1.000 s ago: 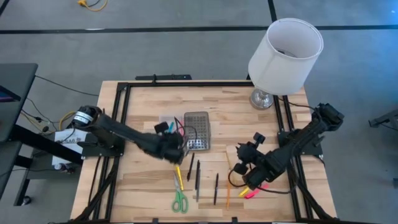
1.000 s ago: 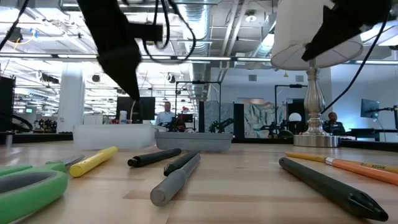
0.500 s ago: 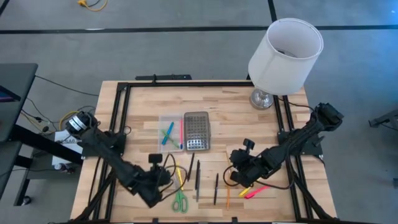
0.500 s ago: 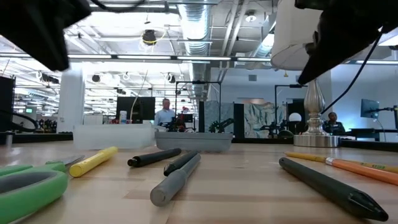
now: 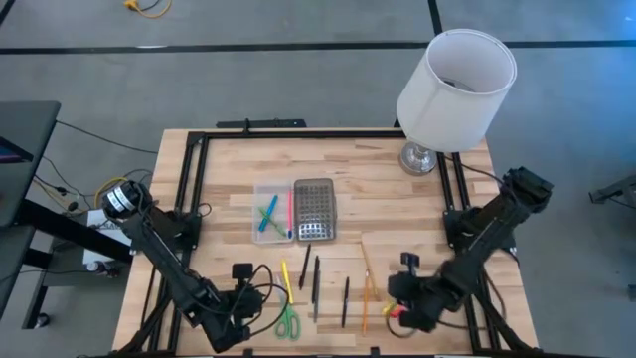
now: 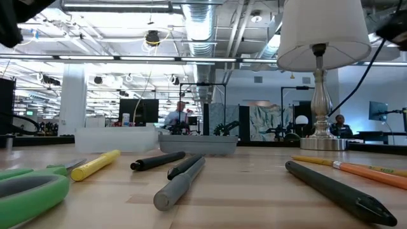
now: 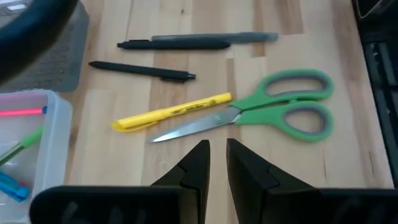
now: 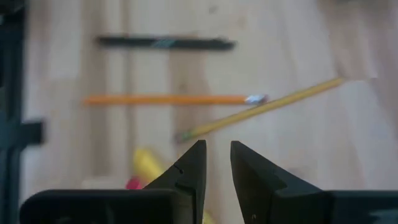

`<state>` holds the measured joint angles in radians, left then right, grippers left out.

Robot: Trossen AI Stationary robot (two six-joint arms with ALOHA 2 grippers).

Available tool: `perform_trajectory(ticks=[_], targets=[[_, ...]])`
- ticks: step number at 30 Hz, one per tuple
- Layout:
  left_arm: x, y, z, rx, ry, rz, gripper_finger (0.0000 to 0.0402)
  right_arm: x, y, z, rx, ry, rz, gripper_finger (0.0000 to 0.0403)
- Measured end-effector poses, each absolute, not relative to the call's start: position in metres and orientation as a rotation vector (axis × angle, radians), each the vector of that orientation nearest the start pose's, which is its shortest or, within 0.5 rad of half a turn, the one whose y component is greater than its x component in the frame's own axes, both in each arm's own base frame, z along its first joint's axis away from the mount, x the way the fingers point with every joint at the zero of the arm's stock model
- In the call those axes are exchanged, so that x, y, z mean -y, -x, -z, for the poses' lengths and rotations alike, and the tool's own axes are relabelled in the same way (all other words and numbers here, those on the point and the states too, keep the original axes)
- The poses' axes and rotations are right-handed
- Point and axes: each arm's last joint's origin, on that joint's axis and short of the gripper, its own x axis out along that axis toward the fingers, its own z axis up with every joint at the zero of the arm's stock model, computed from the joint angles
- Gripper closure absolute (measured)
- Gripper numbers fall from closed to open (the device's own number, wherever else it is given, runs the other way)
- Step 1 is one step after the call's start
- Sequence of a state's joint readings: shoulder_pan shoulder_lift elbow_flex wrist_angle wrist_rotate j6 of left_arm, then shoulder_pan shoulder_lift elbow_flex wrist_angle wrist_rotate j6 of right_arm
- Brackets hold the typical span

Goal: Pick & place school supplies into a supply box
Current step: Adjust the black supply box

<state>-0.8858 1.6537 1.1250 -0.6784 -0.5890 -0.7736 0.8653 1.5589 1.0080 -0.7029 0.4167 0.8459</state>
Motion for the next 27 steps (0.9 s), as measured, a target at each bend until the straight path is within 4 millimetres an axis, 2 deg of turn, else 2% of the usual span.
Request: perform_trajectory(ticks=[5,13,17,24,27], targets=[[0.235,-0.214,-0.209,-0.884,-0.08,-0.103,0.0353,-0.222,-0.176,-0.195,-1.027,0.008,0.041,0.0335],[0.235,-0.215,-0.209,-0.88,-0.095,-0.089,0.0353,-0.214,-0.164,-0.162,-1.046,-0.014,0.03,0.0335],[0.232,-0.212,-0.207,-0.913,-0.081,-0.13,0.0353,-0.21,-0.16,-0.154,-1.071,0.008,0.019,0.0335],[0.196,-0.189,-0.202,-1.014,-0.073,-0.556,0.0358,-0.208,-0.16,-0.152,-1.069,0.066,0.001,0.0335],[0.18,-0.184,-0.198,-1.06,-0.141,-0.657,0.0363,-0.207,-0.16,-0.153,-1.05,0.082,0.01,0.0335]])
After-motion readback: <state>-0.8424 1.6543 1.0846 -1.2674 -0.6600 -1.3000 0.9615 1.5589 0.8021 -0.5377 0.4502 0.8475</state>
